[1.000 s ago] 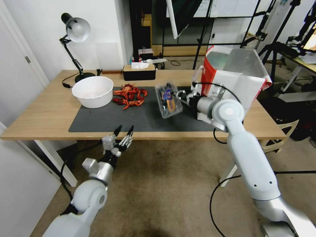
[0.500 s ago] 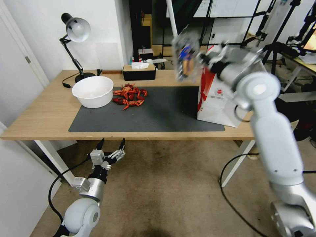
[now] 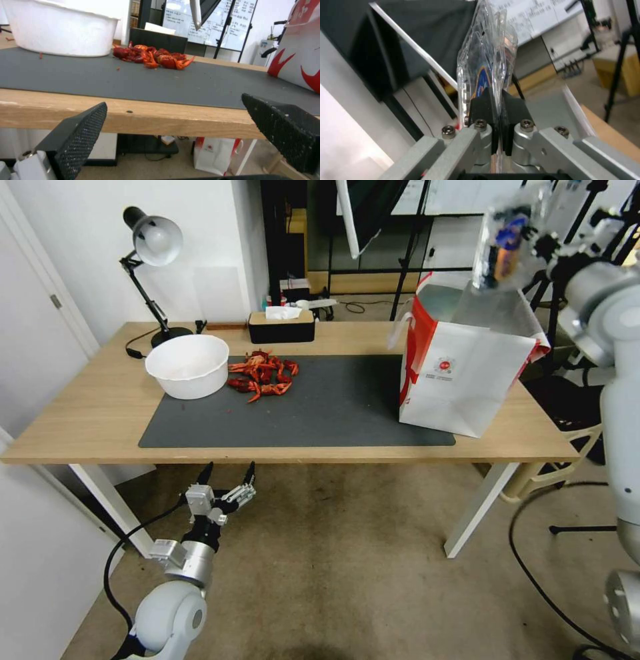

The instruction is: Close the takeout container lid, then place the container into the takeout bag.

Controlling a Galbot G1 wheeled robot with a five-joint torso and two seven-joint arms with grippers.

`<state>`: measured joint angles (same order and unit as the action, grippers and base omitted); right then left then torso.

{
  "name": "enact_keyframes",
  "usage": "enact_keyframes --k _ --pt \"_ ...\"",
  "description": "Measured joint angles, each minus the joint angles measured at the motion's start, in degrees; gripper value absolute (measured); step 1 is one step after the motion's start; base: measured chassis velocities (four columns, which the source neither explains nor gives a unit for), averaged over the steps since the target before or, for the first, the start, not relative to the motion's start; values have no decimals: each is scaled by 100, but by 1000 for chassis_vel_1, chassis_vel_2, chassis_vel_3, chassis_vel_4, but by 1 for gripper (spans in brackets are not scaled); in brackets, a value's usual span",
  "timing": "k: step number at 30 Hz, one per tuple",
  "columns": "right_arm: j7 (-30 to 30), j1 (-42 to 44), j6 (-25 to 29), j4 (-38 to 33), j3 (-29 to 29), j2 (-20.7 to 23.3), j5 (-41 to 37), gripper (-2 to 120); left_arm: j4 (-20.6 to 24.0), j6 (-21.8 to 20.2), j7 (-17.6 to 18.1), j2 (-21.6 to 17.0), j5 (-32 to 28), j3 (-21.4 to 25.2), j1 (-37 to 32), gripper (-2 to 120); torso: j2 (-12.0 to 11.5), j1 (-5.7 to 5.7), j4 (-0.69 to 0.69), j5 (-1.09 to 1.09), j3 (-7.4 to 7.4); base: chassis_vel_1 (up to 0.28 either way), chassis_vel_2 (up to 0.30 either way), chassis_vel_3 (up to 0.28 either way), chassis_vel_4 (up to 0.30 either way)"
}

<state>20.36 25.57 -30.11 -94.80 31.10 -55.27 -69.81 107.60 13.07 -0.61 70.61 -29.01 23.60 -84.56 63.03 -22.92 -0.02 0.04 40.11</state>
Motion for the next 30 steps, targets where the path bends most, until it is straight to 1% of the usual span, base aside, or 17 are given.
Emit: enact_keyframes --k 6,11,12,13,14,16,17,18,19,20,21,23,24,26,28,29,30 --pt "41 325 -67 -128 12 -93 7 0 10 -14 19 -4 0 -64 2 100 0 0 3 -4 0 0 0 0 0" --pt "306 386 -298 -213 12 -167 -142 0 46 -26 34 3 -1 -50 -7 100 0 0 3 -5 0 0 0 0 0" --pt "424 416 -387 -250 11 -198 -251 5 59 -30 43 0 -2 -38 -9 100 0 0 2 -5 0 0 0 0 0" --pt "424 416 -387 -250 11 -198 -251 5 59 -30 43 0 -2 -38 -9 100 0 0 2 -5 0 0 0 0 0" --pt "507 438 -438 -277 9 -220 -340 12 75 -34 49 -4 -5 -27 -10 100 0 0 2 -5 0 0 0 0 0" --pt "641 463 -495 -316 -7 -263 -438 20 101 -46 57 -14 -13 -8 -11 100 0 0 2 -4 0 0 0 0 0" --pt "641 463 -495 -316 -7 -263 -438 20 101 -46 57 -14 -13 -8 -11 100 0 0 2 -4 0 0 0 0 0" --pt "686 470 -508 -327 -13 -276 -457 23 107 -49 57 -16 -15 -3 -11 100 0 0 2 -4 0 0 0 0 0" --pt "759 478 -538 -342 -23 -308 -488 29 124 -53 58 -18 -20 8 -15 100 0 0 2 -4 0 0 0 0 0" --pt "759 478 -538 -342 -23 -308 -488 29 124 -53 58 -18 -20 8 -15 100 0 0 2 -4 0 0 0 0 0" --pt "778 491 -549 -351 -26 -326 -499 34 128 -55 57 -18 -23 20 -22 100 0 0 2 -5 0 0 0 0 0" --pt "767 511 -548 -366 -27 -343 -510 43 136 -57 55 -18 -27 38 -37 100 0 0 2 -4 0 0 0 0 0" --pt "767 511 -548 -366 -27 -343 -510 43 136 -57 55 -18 -27 38 -37 100 0 0 2 -4 0 0 0 0 0" --pt "687 528 -499 -380 -28 -346 -502 51 139 -59 49 -18 -31 57 -54 100 0 0 2 -4 0 0 0 0 0" --pt "436 550 -339 -445 -40 -321 -312 65 152 -64 41 -18 -40 86 -81 100 0 0 2 -4 0 0 0 0 0" --pt "436 550 -339 -445 -40 -321 -312 65 152 -64 41 -18 -40 86 -81 100 0 0 2 -4 0 0 0 0 0" --pt "332 557 -274 -486 -47 -300 -223 68 157 -65 40 -16 -41 92 -83 100 0 0 2 -4 0 0 0 0 0"
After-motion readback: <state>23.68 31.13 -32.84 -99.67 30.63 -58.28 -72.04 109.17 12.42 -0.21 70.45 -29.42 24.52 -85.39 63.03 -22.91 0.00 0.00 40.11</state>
